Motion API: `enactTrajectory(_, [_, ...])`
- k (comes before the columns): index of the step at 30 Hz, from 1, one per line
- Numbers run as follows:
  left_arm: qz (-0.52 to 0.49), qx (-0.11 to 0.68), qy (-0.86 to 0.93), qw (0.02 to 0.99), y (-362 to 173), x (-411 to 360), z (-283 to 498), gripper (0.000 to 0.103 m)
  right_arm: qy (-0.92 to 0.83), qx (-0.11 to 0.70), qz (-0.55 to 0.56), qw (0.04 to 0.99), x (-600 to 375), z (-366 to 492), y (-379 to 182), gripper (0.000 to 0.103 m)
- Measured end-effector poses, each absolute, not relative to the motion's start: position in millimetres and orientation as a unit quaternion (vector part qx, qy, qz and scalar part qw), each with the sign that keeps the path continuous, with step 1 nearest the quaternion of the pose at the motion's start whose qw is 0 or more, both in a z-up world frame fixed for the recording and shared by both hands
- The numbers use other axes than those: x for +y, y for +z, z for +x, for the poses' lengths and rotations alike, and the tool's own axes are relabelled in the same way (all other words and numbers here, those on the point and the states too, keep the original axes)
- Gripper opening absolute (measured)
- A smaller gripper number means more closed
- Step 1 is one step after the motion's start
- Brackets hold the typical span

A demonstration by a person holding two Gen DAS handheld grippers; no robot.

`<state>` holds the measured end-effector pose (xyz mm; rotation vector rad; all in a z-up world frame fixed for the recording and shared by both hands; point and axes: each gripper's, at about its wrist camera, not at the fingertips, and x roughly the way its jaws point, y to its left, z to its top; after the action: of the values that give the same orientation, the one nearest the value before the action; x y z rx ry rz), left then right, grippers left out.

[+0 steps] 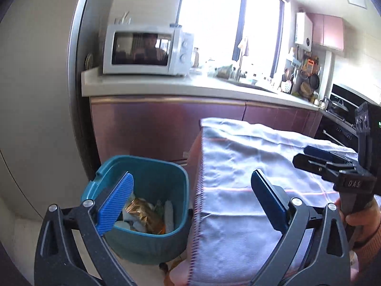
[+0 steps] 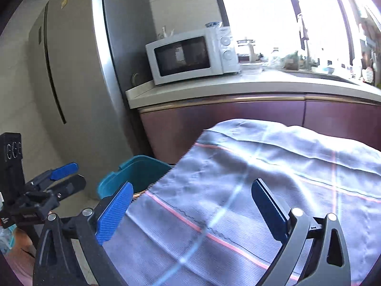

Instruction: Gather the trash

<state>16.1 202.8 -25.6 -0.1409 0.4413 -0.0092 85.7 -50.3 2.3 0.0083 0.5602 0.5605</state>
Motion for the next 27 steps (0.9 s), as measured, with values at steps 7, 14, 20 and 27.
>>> enactTrajectory(7, [-0.048, 0.164, -0.004, 0.985, -10, 150, -7, 0.097, 0.175, 0.193, -0.004, 0.965, -109, 44, 12, 0.096])
enactTrajectory(14, [-0.033, 0.137, -0.002, 0.990, -6, 116, -16, 0.097, 0.093, 0.130, -0.024, 0.987, -140, 8, 11, 0.096])
enactTrajectory(20, [-0.019, 0.123, -0.002, 0.992, -6, 94, -22, 0.097, 0.084, 0.143, -0.004, 0.986, -157, 4, 7, 0.096])
enactTrajectory(27, [-0.008, 0.110, 0.000, 0.994, -7, 83, -27, 0.097, 0.080, 0.142, 0.009, 0.987, -168, -2, 10, 0.096])
